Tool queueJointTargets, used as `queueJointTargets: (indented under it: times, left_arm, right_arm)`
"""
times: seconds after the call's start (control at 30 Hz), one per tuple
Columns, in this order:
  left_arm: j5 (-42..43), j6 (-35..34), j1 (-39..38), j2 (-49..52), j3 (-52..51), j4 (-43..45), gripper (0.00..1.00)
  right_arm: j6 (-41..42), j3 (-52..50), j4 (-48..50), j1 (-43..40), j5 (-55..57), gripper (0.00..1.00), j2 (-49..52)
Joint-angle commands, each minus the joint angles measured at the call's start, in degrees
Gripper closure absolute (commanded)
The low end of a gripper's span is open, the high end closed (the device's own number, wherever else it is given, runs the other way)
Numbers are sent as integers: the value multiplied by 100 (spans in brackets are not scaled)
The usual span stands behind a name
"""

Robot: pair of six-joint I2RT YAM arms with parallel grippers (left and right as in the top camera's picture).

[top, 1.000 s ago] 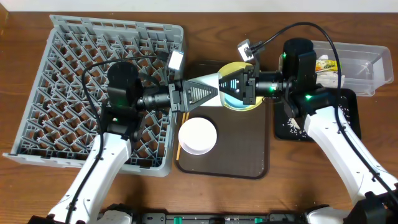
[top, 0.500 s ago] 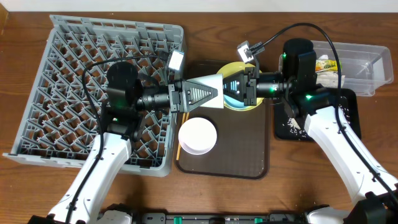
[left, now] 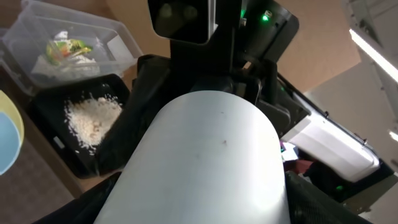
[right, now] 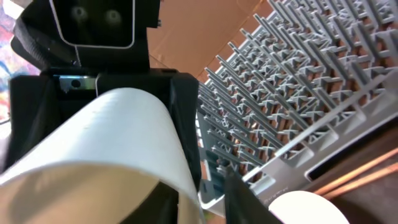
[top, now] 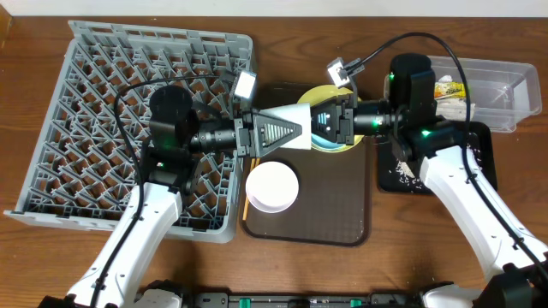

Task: Sort waste into correct bins and load items into the dishwasher
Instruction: 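Carry the white cup with the left gripper into the dish rack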

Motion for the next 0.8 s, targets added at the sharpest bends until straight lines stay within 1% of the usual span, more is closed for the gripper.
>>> queueJointTargets:
  times: [0.0,0.1,0.13,0.2,0.3,0.4,0.43,0.47,0.53,0.6,0.77]
  left_arm:
    - [-216,787,2,2,83,-323,65]
    - [-546,1233,96,2,83,-776,67]
    - [-671,1373,166,2,83,-905,70]
    - [-721,1458,264,2,83,-929,71]
    - [-815,1648,485,-4,83,-944,74]
    - [-960,1862,754,-4,83,-1093,78]
    - [-1198,2114,918,-13,83,-1392,79]
    - [-1370,2247,990,-15,83,-1580,81]
    - [-1814,2514,1126,-28,85,-2013,90]
    - [-2361,2743,1263,-72,87,-2503,94]
    - [-3482,3064,1585,-350,227,-3724,94]
  right_arm:
    - [-22,39,-22,-232,-229,72,15]
    - [-22,42,-22,-426,-487,66,15]
    - [-22,42,-26,-533,-562,65,15]
    - [-90,42,-107,-647,-557,62,15]
    - [-308,39,-354,-811,-459,62,15]
    - [-597,39,-791,-892,15,62,15]
    - [-822,39,-1152,-892,496,62,15]
    - [-949,39,-1322,-890,730,62,15]
    - [-1174,39,-1674,-885,1161,65,15]
    - [-1342,42,-1958,-887,1495,68,11]
    - [-1611,44,-2424,-887,2175,70,9]
